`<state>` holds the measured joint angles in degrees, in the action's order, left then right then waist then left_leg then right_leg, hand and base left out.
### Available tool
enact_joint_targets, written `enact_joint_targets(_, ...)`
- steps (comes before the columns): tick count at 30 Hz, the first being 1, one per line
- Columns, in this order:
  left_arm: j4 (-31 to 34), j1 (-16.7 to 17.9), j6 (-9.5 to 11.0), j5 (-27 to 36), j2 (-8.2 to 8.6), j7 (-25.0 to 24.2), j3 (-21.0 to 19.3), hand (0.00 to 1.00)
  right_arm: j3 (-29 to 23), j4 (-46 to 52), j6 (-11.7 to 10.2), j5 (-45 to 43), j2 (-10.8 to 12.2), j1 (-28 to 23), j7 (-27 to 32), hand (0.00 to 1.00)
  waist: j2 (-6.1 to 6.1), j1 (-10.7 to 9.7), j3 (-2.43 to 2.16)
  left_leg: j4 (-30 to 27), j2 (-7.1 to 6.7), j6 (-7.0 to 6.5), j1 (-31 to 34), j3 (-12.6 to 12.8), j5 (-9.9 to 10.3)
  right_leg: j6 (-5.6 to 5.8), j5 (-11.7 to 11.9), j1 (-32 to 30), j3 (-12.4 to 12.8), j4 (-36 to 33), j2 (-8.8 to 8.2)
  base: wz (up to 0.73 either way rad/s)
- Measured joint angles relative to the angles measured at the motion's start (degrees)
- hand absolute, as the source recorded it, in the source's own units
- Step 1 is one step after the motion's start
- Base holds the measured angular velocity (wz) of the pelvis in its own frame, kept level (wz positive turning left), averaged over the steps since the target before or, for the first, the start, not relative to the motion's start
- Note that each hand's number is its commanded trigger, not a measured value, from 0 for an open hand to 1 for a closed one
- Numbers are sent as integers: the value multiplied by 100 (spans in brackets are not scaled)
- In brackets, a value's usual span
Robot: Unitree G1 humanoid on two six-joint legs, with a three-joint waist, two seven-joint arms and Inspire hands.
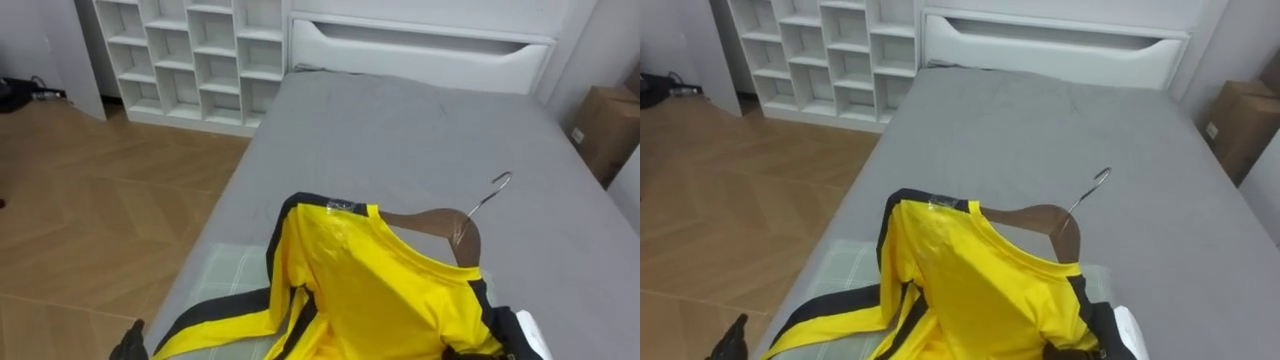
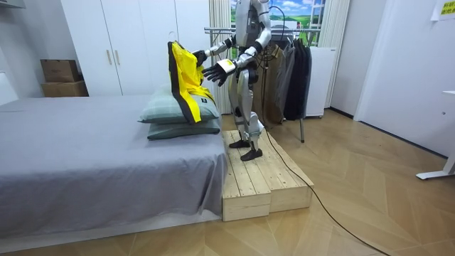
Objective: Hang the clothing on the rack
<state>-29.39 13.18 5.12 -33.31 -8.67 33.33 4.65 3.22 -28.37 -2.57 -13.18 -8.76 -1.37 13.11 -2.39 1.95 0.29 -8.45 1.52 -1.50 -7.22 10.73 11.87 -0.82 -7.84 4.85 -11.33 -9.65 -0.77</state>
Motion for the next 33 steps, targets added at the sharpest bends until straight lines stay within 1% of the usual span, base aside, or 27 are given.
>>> enact_joint_targets(4,2,4,0,-7,34,0,-2,0,-1,0,0,13,-1,-2,0,100,6,3,7,1,2,0,-22,4,0,-1,-1,-2,18,-7,1,0)
enact_joint_targets(7,14,-6,1,-13,59,0,1,0,-1,0,0,40,-1,-2,-1,100,-28,0,7,-10,9,0,-12,32,0,-11,-7,-85,57,-38,1,-5)
enact_joint_targets(9,12,-22,0,-13,80,0,-6,0,5,0,-3,42,3,3,-14,100,-58,47,1,-13,33,4,-2,153,2,-21,-15,-187,200,-119,19,-25)
enact_joint_targets(10,12,-23,0,-13,88,0,-5,0,5,0,-7,42,8,2,-15,100,-65,46,2,-12,35,6,-4,176,4,-21,-14,-194,225,-115,21,-26)
enact_joint_targets(12,12,-28,1,-16,140,0,2,0,4,1,-7,87,15,-10,-25,100,-77,1,5,1,39,10,-28,255,6,-22,-14,-204,326,-116,38,-22)
enact_joint_targets(15,12,-33,15,-18,144,0,6,0,2,125,-7,163,15,-27,-75,100,-86,-20,0,3,55,21,-20,366,19,-28,-11,-263,427,-122,87,-22)
enact_joint_targets(18,13,-35,14,-16,147,1,64,0,0,395,-7,152,14,-117,-74,100,-69,-23,3,2,75,39,-24,481,35,-35,-6,-283,547,-111,108,-19)
enact_joint_targets(21,4,-39,16,-30,148,0,246,0,0,425,-16,99,14,-170,-70,100,-41,-59,18,3,73,39,-33,509,41,-35,-6,-311,619,-116,127,-8)
enact_joint_targets(23,-52,-43,17,-78,149,-3,295,0,3,402,-15,0,25,-206,-71,100,-30,-67,22,4,77,39,-13,587,50,-35,-6,-386,686,-158,141,-20)
enact_joint_targets(24,-91,-37,16,-78,147,-14,309,0,8,403,-15,-71,31,-221,-71,100,-15,-74,30,4,77,37,6,663,52,-35,-6,-477,774,-231,151,-33)
enact_joint_targets(26,-102,-40,16,-78,139,-27,329,0,6,404,-15,-80,32,-259,-69,100,-23,-98,30,3,79,33,71,788,56,-35,-6,-631,899,-329,168,-38)
enact_joint_targets(28,-129,-35,15,-82,138,-30,347,0,6,407,-15,-90,32,-261,-70,100,-26,-156,31,-15,85,18,109,988,77,-36,-5,-818,986,-450,182,-50)
enact_joint_targets(29,-206,-67,12,-126,135,-34,337,0,4,421,-14,-145,40,-265,-70,100,-30,-197,28,-32,77,15,125,1163,101,-41,3,-957,1123,-559,206,-80)
enact_joint_targets(30,-261,-92,0,-106,129,-33,326,0,4,465,-10,-242,75,-262,-70,100,-39,-248,24,-62,80,10,152,1406,143,-40,39,-1102,1304,-623,266,-115)
enact_joint_targets(31,-385,-160,-1,-103,128,-29,277,0,8,480,-7,-330,126,-241,-70,100,-39,-299,24,-102,127,13,166,1687,172,-59,155,-1198,1371,-598,323,-116)
enact_joint_targets(32,-457,-213,-2,-96,126,-29,263,0,13,478,6,-326,149,-232,-70,100,-40,-290,23,-101,152,14,160,1859,177,-81,234,-1249,1351,-567,355,-150)
enact_joint_targets(33,-561,-302,-2,-94,114,-28,198,0,23,477,22,-307,207,-202,-70,100,-49,-232,14,-102,271,26,147,2308,203,-190,434,-1325,1028,-396,379,-142)
